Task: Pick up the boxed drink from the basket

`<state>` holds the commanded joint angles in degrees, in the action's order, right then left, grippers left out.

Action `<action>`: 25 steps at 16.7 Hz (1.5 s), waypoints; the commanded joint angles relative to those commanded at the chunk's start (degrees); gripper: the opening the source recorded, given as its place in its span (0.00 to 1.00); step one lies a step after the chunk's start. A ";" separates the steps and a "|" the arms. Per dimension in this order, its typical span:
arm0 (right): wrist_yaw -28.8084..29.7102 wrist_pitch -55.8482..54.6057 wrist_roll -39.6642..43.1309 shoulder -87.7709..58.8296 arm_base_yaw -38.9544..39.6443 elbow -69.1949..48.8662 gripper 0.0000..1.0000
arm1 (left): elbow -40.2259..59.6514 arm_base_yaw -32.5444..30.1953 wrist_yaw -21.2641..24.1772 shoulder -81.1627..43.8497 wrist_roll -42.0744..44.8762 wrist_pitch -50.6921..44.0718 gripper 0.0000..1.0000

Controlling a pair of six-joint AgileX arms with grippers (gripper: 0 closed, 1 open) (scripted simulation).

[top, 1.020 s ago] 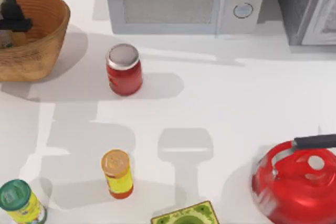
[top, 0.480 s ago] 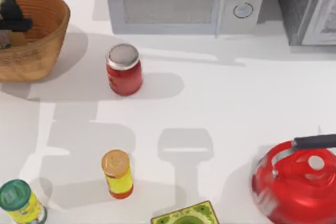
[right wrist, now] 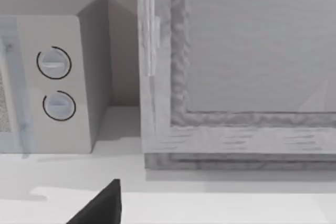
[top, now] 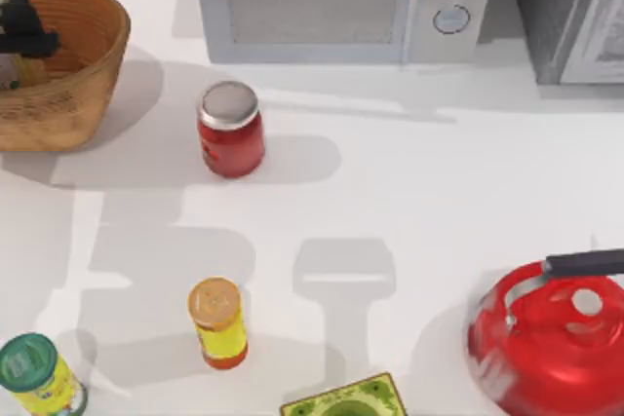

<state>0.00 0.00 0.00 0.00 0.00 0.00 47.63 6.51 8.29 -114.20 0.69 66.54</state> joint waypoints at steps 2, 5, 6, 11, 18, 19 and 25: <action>0.00 0.00 0.00 0.00 0.00 0.00 1.00 | 1.34 -0.01 -0.03 1.76 -0.07 -3.06 0.00; 0.00 0.00 0.00 0.00 0.00 0.00 1.00 | 4.51 -0.05 -0.08 5.89 0.00 -9.59 0.00; 0.00 0.00 0.00 0.00 0.00 0.00 1.00 | 5.72 -0.06 -0.10 7.48 0.04 -12.17 0.00; 0.00 0.00 0.00 0.00 0.00 0.00 1.00 | 11.46 -0.10 -0.26 15.37 0.23 -25.73 0.00; 0.00 0.00 0.00 0.00 0.00 0.00 1.00 | 14.75 -0.12 -0.37 20.03 0.25 -34.11 0.00; 0.00 0.00 0.00 0.00 0.00 0.00 1.00 | 14.75 -0.12 -0.37 20.03 0.25 -34.11 0.00; 0.00 0.00 0.00 0.00 0.00 0.00 1.00 | 9.96 -0.54 -1.03 24.92 0.16 -36.73 0.00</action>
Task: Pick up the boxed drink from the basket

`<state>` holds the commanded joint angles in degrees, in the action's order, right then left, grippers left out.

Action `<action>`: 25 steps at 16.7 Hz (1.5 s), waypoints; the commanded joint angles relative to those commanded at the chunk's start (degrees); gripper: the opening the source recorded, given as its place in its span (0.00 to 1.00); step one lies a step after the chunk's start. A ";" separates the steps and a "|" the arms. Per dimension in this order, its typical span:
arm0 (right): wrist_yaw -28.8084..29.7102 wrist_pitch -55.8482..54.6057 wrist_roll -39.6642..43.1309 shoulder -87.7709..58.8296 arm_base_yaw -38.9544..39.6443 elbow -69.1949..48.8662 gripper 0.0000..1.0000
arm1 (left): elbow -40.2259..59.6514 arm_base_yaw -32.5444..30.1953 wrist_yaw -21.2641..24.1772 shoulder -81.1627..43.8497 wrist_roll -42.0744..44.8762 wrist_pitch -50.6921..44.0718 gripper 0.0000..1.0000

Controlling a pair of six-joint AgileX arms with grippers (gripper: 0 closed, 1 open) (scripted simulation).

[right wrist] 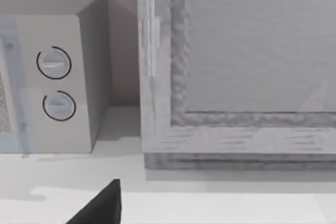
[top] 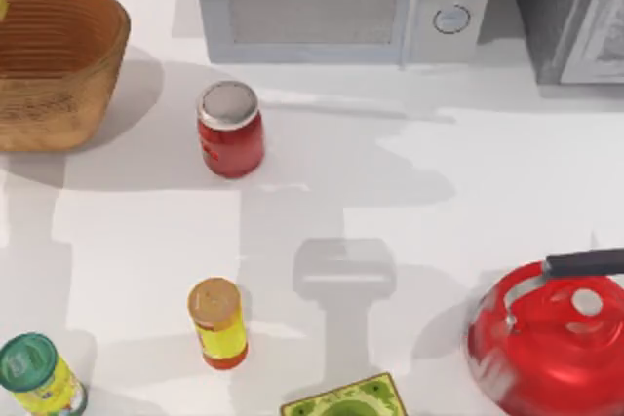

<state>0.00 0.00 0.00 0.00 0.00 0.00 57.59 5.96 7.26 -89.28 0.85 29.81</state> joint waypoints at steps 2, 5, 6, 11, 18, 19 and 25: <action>0.00 0.00 0.00 0.00 0.00 0.00 1.00 | -4.32 -0.43 -0.52 5.72 -0.05 -2.08 0.00; 0.00 0.00 0.00 0.00 0.00 0.00 1.00 | -11.34 -1.19 -1.41 17.89 -0.09 -5.72 0.00; 0.00 0.00 0.00 0.00 0.00 0.00 1.00 | -14.20 -1.47 -1.74 21.98 -0.12 -6.97 0.00; 0.00 0.00 0.00 0.00 0.00 0.00 1.00 | -25.10 -2.67 -3.23 40.27 -0.31 -13.16 0.00; 0.00 0.00 0.00 0.00 0.00 0.00 1.00 | -45.43 -4.34 -5.40 74.12 -0.57 -22.09 0.00; 0.00 0.00 0.00 0.00 0.00 0.00 1.00 | -48.13 -4.59 -5.80 77.94 -0.60 -23.55 0.00; 0.00 0.00 0.00 0.00 0.00 0.00 1.00 | -57.59 -5.96 -7.26 89.28 -0.85 -29.81 0.00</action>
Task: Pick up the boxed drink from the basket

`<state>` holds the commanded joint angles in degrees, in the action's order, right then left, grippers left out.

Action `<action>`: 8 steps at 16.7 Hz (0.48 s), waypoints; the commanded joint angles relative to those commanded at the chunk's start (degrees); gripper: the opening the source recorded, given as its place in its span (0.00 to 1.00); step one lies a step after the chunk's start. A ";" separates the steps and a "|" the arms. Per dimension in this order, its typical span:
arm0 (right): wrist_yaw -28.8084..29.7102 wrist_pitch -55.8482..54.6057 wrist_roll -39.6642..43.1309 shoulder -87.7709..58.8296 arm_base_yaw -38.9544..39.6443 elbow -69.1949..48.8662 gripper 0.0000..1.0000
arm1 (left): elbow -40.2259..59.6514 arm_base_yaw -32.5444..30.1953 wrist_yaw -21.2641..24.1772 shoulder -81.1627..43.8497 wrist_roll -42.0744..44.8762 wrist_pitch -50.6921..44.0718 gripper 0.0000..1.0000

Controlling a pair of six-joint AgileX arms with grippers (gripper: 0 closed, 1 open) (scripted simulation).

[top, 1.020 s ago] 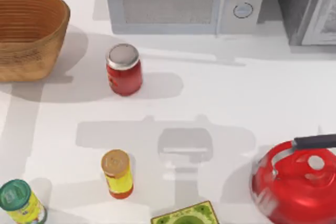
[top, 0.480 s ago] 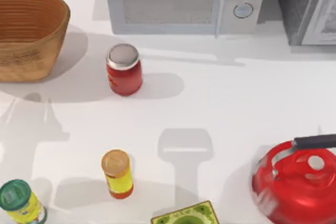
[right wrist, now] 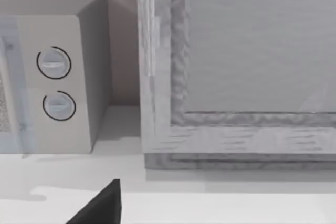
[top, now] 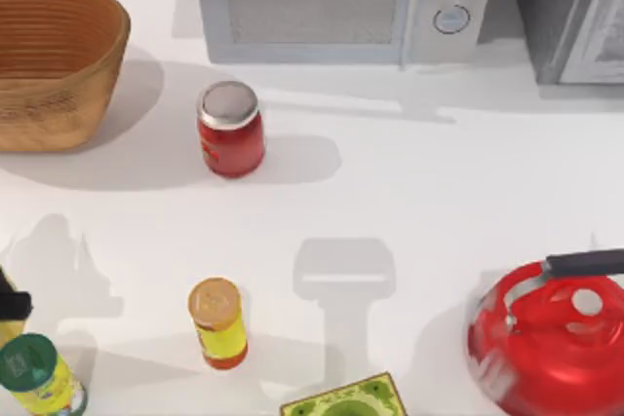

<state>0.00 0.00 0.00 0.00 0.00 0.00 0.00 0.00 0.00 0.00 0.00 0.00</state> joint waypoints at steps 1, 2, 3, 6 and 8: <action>0.00 0.00 0.00 0.00 0.00 0.00 1.00 | 0.00 0.00 0.00 0.00 0.00 0.00 0.00; 0.00 0.00 0.00 0.00 0.00 0.00 1.00 | 0.00 0.00 0.00 0.00 0.00 0.00 0.00; 0.00 0.00 0.00 0.00 0.00 0.00 1.00 | 0.00 0.00 0.00 0.00 0.00 0.00 0.00; 0.00 0.00 0.00 0.00 0.00 0.00 1.00 | 0.35 -0.12 -0.53 -0.81 0.01 0.14 0.00; 0.00 0.00 0.00 0.00 0.00 0.00 1.00 | 2.03 -1.75 -3.37 -3.54 -0.43 0.60 0.00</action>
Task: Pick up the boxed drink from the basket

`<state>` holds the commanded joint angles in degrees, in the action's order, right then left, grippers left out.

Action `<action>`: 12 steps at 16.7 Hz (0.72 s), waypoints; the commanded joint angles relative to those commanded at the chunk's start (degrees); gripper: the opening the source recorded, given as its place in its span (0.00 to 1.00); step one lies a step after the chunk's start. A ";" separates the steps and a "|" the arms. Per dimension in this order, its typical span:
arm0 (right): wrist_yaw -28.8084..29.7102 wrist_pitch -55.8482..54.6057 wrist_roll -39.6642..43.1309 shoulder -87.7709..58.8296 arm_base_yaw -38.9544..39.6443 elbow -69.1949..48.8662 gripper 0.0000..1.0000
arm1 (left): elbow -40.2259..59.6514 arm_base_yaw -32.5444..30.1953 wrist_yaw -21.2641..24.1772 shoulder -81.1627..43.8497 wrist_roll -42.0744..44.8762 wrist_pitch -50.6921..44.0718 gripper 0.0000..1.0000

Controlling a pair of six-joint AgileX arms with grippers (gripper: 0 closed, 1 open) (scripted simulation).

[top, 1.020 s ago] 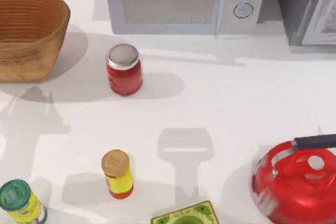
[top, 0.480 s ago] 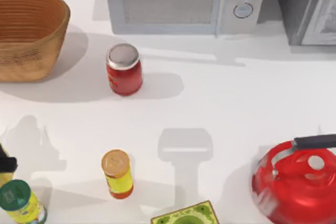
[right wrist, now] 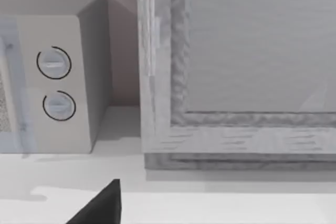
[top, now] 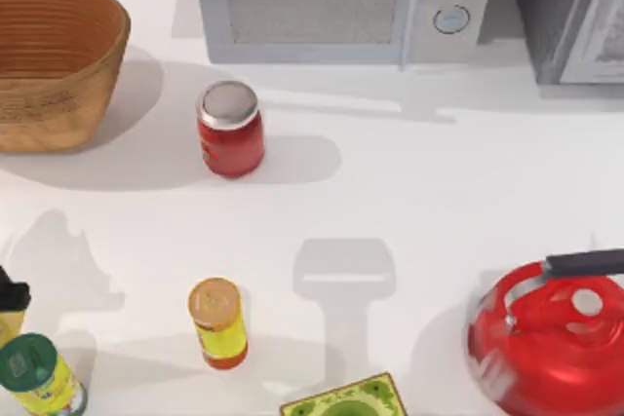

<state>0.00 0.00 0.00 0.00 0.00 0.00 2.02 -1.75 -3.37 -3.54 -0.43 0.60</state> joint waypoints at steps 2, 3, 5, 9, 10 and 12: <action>0.00 0.00 0.00 0.00 0.00 0.00 1.00 | 3.11 -2.92 -5.02 -4.86 -0.64 1.12 0.00; 0.00 0.00 0.00 0.00 0.00 0.00 1.00 | 5.12 -4.85 -8.33 -8.10 -1.04 1.92 0.00; 0.00 0.00 0.00 0.00 0.00 0.00 1.00 | 9.70 -9.36 -15.89 -15.35 -2.00 3.84 0.00; 0.00 0.00 0.00 0.00 0.00 0.00 1.00 | 20.09 -19.97 -33.14 -32.55 -4.29 8.65 0.00; 0.00 0.00 0.00 0.00 0.00 0.00 1.00 | 22.80 -22.76 -37.67 -37.17 -4.88 10.08 0.00; 0.00 0.00 0.00 0.00 0.00 0.00 1.00 | 28.13 -28.25 -46.64 -46.51 -6.03 13.24 0.00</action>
<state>0.00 0.00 0.00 0.00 0.00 0.00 30.16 -30.00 -50.01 -50.05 -6.45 13.85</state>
